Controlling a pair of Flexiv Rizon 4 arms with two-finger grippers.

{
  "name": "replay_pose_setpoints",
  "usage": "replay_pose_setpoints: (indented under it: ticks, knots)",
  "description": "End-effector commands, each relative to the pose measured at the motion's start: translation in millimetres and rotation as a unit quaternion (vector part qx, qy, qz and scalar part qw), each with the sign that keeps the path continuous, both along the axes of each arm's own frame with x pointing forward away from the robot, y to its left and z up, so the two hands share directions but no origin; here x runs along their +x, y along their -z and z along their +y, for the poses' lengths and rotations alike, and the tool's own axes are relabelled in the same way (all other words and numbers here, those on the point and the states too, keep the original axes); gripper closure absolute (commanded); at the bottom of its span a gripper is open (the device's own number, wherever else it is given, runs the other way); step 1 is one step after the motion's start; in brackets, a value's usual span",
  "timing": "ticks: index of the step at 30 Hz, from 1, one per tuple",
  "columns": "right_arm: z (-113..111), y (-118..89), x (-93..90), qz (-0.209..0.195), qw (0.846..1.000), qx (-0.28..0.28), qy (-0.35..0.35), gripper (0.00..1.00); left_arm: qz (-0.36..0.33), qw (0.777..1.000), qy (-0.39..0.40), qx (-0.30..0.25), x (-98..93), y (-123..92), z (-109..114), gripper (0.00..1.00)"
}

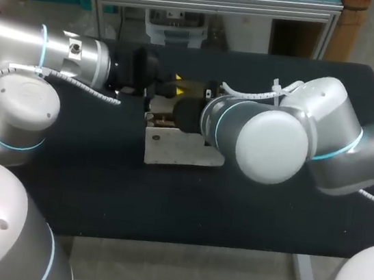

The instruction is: Pick up the bag, open it, inspect its contents, close it, and place it on the opposite side

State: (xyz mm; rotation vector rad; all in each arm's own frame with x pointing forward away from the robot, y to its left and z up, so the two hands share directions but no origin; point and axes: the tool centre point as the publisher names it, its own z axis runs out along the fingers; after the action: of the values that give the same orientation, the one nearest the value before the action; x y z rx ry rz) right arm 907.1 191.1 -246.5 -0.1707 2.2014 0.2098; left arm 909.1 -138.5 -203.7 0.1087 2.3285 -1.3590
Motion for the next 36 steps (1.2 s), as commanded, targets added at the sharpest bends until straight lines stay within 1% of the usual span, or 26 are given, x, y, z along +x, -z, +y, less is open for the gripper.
replay_pose_setpoints:
  ticks: [1,4,6,8,10,15,22,28,32,36]
  knots:
    - [-13,-6,-21.3,-0.091,0.996,0.022,0.003,1.00,0.029,1.000,0.009,0.000,-6.5,-3,-1,1.00]
    - [-17,-7,-29.4,-0.096,0.995,0.022,0.005,1.00,0.055,0.998,0.025,-0.002,-8.4,4,-7,1.00]
    - [-19,-5,-33.6,-0.097,0.995,0.024,0.006,1.00,0.064,0.998,0.027,0.002,-5.0,13,-11,1.00]
    - [-22,-2,-36.9,-0.094,0.995,0.025,0.010,1.00,0.071,0.997,0.025,0.006,2.9,23,-15,1.00]
    - [-23,2,-38.1,-0.089,0.996,0.022,0.013,1.00,0.076,0.997,0.024,0.005,14.8,31,-18,1.00]
    - [-28,9,-40.4,-0.079,0.996,0.024,0.019,1.00,0.087,0.996,0.024,0.005,36.2,47,-23,1.00]
    - [-32,20,-42.1,-0.072,0.997,0.032,0.020,1.00,0.066,0.998,0.016,0.010,52.9,65,-26,1.00]
    - [-32,35,-44.5,-0.070,0.997,0.040,0.011,1.00,0.038,0.999,0.018,0.005,60.0,81,-23,1.00]
    - [-33,45,-46.2,-0.067,0.997,0.043,0.007,1.00,0.039,0.999,0.023,0.002,63.9,93,-23,1.00]
    - [-35,55,-50.8,-0.067,0.997,0.048,0.003,1.00,0.033,0.999,0.023,0.006,63.9,100,-25,1.00]
